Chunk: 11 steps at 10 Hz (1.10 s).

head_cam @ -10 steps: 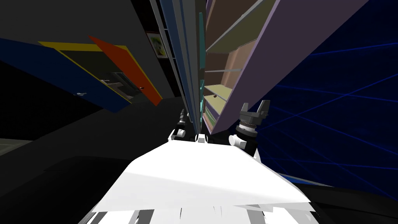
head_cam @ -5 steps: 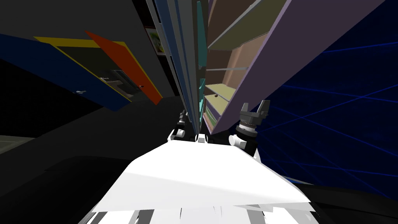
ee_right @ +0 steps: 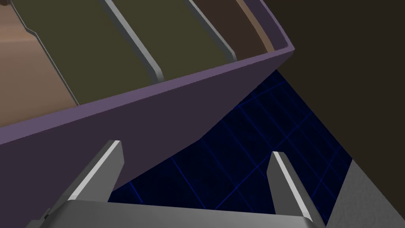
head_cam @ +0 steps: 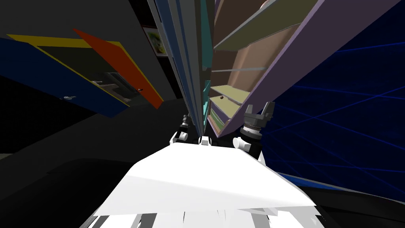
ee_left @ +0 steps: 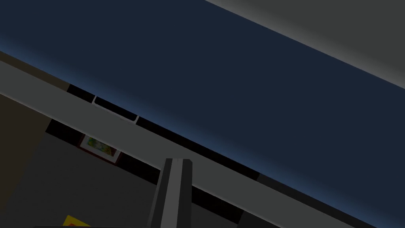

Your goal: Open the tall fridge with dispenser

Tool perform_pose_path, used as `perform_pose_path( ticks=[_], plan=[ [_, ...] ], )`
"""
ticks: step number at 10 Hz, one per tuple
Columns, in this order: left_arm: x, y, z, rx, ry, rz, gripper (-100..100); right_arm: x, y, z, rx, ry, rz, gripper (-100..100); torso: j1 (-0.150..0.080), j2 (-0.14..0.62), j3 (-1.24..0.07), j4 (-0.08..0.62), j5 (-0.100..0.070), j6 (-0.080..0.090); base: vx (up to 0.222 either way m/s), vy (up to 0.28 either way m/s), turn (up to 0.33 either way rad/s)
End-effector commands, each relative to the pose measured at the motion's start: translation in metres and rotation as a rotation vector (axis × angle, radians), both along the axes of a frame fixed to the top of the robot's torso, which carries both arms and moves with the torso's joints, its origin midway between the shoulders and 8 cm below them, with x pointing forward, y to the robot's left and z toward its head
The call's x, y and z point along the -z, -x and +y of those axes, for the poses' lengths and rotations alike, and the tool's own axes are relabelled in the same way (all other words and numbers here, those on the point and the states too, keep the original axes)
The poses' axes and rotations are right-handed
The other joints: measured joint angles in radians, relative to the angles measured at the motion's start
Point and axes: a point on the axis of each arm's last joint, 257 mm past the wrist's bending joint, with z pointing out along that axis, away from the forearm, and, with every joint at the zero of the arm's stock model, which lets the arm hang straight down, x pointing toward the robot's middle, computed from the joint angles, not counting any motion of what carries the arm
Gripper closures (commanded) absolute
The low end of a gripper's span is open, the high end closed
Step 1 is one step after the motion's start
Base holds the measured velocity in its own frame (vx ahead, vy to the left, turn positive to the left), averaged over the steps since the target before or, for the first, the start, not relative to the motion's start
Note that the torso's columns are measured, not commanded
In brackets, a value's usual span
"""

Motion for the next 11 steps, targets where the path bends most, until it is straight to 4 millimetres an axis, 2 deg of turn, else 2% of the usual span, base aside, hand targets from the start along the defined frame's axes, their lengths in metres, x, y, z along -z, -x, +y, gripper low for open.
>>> perform_pose_path(
  ticks=[1, 5, 6, 7, 9, 11],
  plan=[
    [-0.005, 0.003, -0.008, 0.037, 0.002, -0.007, 100, 0.000, 0.000, 0.000, 0.000, 0.000, 0.000, 0, -0.002, 0.004, 0.002, 0.001, -0.001, 0.000, 0.087, 0.370, -0.143],
    [-0.009, 0.011, -0.020, 0.094, 0.005, -0.010, 100, 0.000, 0.000, 0.000, 0.000, 0.000, 0.000, 0, -0.004, 0.008, 0.005, 0.002, -0.001, -0.001, 0.068, 0.312, -0.112],
    [-0.009, 0.010, -0.018, 0.084, 0.003, -0.010, 100, 0.000, 0.000, 0.000, 0.000, 0.000, 0.000, 0, -0.003, 0.005, 0.003, 0.001, -0.001, -0.001, 0.051, 0.146, -0.023],
    [0.001, 0.012, -0.027, 0.108, 0.004, 0.004, -100, 0.000, 0.000, 0.000, 0.000, 0.000, 0.000, 0, -0.012, 0.007, 0.004, 0.001, -0.002, -0.001, 0.019, 0.147, -0.173],
    [0.013, 0.015, -0.037, 0.134, 0.003, 0.021, -100, 0.000, 0.000, 0.000, 0.000, 0.000, 0.000, 0, -0.005, 0.003, 0.002, -0.001, -0.001, 0.002, 0.059, 0.200, -0.206],
    [-0.001, 0.013, -0.035, 0.130, 0.010, 0.012, -100, 0.000, 0.000, 0.000, 0.000, -0.001, 0.000, 0, -0.008, 0.000, 0.000, -0.001, -0.002, 0.000, 0.044, 0.042, -0.005]
  ],
)
